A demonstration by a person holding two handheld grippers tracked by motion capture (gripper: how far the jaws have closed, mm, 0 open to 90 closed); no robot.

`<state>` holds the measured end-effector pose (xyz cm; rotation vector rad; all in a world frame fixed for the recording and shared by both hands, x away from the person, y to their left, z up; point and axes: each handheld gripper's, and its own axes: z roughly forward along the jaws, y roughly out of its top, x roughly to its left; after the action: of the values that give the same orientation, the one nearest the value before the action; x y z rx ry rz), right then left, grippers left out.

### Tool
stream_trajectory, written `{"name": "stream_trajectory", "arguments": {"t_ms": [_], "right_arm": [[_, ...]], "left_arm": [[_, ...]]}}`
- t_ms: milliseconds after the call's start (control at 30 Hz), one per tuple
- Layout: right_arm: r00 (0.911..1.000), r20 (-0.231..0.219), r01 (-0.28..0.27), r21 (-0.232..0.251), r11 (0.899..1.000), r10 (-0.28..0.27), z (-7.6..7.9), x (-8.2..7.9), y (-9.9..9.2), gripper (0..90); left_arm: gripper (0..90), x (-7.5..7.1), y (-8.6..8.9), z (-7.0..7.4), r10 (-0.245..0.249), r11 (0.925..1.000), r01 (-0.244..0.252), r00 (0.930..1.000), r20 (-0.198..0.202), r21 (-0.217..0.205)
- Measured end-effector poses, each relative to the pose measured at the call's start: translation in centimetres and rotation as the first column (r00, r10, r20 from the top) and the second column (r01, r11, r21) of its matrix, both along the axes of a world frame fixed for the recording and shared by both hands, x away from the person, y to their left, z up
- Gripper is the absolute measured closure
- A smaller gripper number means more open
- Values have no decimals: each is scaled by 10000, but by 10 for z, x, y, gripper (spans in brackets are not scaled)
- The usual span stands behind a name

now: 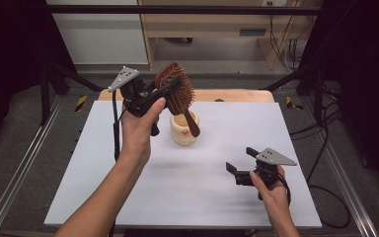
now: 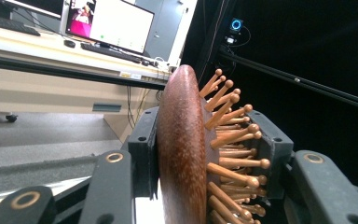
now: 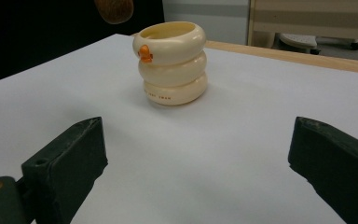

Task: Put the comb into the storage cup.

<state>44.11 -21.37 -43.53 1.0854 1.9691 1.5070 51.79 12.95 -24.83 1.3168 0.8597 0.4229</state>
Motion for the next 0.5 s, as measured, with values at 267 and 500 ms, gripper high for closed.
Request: {"name": "stream_trajectory", "arguments": {"t_ms": [267, 500], "right_arm": [[10000, -34, 44, 330, 9994, -43, 0, 1, -4, 42], [9999, -81, -95, 280, 9996, 97, -1, 2, 0, 40]], "left_arm": [[514, 11, 6, -1, 192, 9974, -213, 9993, -307, -688], [514, 20, 15, 8, 551, 9971, -563, 9982, -244, -517]]}}
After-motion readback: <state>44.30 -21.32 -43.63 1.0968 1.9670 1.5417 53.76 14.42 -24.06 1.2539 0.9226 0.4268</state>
